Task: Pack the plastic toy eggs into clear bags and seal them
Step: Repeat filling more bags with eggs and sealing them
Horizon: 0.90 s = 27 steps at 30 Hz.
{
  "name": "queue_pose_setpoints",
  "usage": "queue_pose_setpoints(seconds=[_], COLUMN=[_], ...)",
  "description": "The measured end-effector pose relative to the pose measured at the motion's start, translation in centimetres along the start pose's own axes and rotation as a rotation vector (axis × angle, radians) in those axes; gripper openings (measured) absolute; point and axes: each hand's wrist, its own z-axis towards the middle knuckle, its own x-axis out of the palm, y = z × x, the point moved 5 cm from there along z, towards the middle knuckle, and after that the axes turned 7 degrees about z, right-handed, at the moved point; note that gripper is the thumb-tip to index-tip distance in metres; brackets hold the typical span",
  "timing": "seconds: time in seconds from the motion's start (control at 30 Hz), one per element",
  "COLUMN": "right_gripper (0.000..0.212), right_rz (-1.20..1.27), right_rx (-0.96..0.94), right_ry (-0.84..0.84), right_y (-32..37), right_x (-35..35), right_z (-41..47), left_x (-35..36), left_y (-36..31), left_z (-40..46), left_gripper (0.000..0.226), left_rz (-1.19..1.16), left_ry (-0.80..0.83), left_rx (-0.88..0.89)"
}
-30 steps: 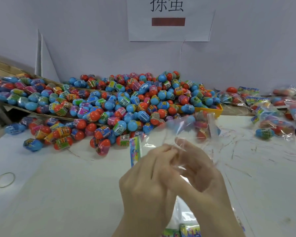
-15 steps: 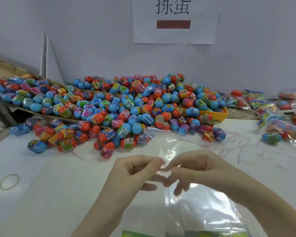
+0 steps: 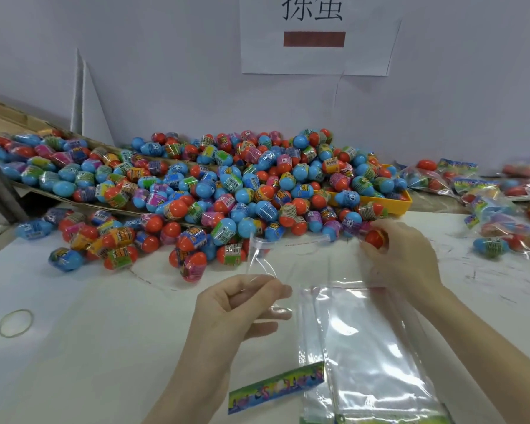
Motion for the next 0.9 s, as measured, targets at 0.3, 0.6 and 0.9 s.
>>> queue_pose_setpoints(seconds=[0.3,0.6,0.9], right_gripper=[0.025,0.031,0.039], right_rz=[1.148,0.301,0.481], right_rx=[-0.15,-0.735,-0.638], right_ry=[-0.014,0.128,0.263], right_y=[6.2,12.0,12.0], right_x=[-7.8,-9.0,-8.8], right_z=[-2.2,-5.8,-5.9], left_x=[0.5,1.9,2.0], left_y=[-0.6,-2.3,-2.7], left_z=[0.0,-1.3,-1.2], left_gripper=[0.007,0.034,0.03], left_rz=[0.044,0.07,0.134], left_ry=[-0.028,0.008,0.07], left_rx=[0.083,0.246,0.283])
